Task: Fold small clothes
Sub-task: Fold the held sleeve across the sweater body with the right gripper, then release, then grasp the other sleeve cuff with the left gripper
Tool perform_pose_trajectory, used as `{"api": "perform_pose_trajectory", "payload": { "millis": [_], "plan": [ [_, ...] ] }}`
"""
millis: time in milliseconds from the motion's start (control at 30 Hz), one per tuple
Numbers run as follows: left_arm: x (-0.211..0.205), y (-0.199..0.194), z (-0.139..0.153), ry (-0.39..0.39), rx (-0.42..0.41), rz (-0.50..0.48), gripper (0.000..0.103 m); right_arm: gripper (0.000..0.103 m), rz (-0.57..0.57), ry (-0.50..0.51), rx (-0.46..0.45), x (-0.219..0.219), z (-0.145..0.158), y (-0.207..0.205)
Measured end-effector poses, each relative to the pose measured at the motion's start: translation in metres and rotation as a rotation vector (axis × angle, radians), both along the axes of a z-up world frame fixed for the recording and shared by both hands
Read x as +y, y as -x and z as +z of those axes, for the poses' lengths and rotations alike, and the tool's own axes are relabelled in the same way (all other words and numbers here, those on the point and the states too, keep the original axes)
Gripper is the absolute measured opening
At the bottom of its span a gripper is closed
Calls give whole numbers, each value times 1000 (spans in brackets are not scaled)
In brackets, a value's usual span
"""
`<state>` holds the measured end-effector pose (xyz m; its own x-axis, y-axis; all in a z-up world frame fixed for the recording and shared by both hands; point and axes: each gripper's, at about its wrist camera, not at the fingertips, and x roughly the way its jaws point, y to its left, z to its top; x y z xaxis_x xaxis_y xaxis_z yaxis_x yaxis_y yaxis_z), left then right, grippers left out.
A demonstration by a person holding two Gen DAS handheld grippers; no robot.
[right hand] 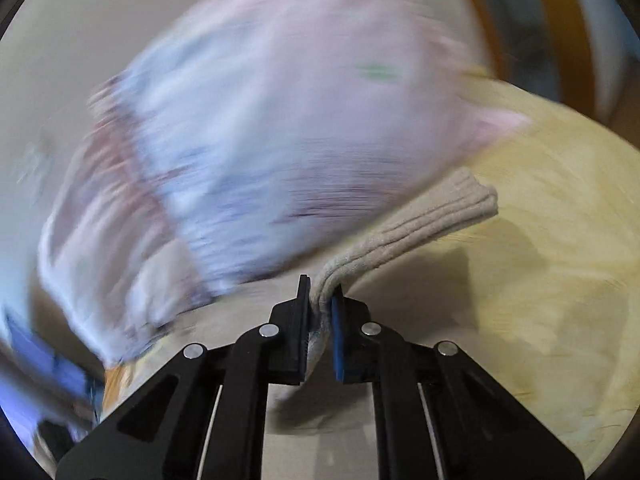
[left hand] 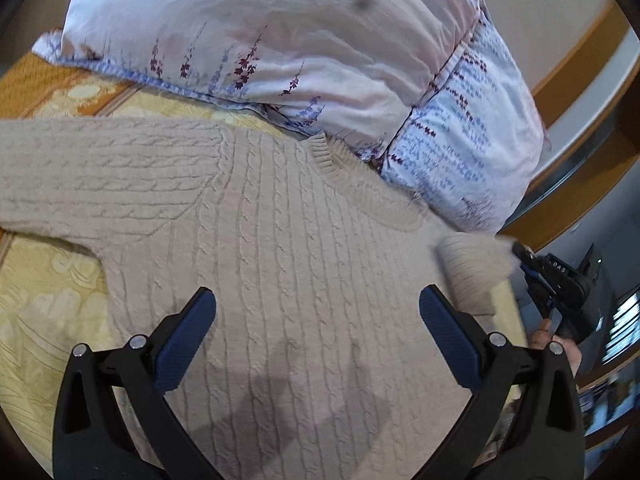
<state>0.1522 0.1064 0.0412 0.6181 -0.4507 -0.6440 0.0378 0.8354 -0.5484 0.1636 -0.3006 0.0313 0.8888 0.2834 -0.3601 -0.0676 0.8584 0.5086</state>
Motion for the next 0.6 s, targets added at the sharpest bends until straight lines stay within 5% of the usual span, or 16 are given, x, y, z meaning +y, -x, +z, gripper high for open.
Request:
{"api": "perform_pose_trajectory", "payload": {
  "millis": [100, 167, 200, 267, 400, 600],
  "plan": [
    [-1, 0, 0, 57, 6, -13, 101, 11, 211, 82, -6, 74, 6, -9],
    [-4, -2, 0, 73, 12, -21, 101, 23, 395, 161, 69, 130, -9, -17],
    [-5, -3, 0, 79, 18, -21, 101, 39, 441, 190, 98, 147, -16, -19],
    [-5, -4, -1, 86, 31, -19, 100, 47, 475, 219, 120, 162, -30, -15],
    [-7, -13, -5, 98, 79, -24, 94, 51, 410, 71, 171, 118, -43, -11],
    [-16, -37, -23, 133, 206, -35, 72, 51, 145, -309, 275, -11, -74, 6]
  ]
}}
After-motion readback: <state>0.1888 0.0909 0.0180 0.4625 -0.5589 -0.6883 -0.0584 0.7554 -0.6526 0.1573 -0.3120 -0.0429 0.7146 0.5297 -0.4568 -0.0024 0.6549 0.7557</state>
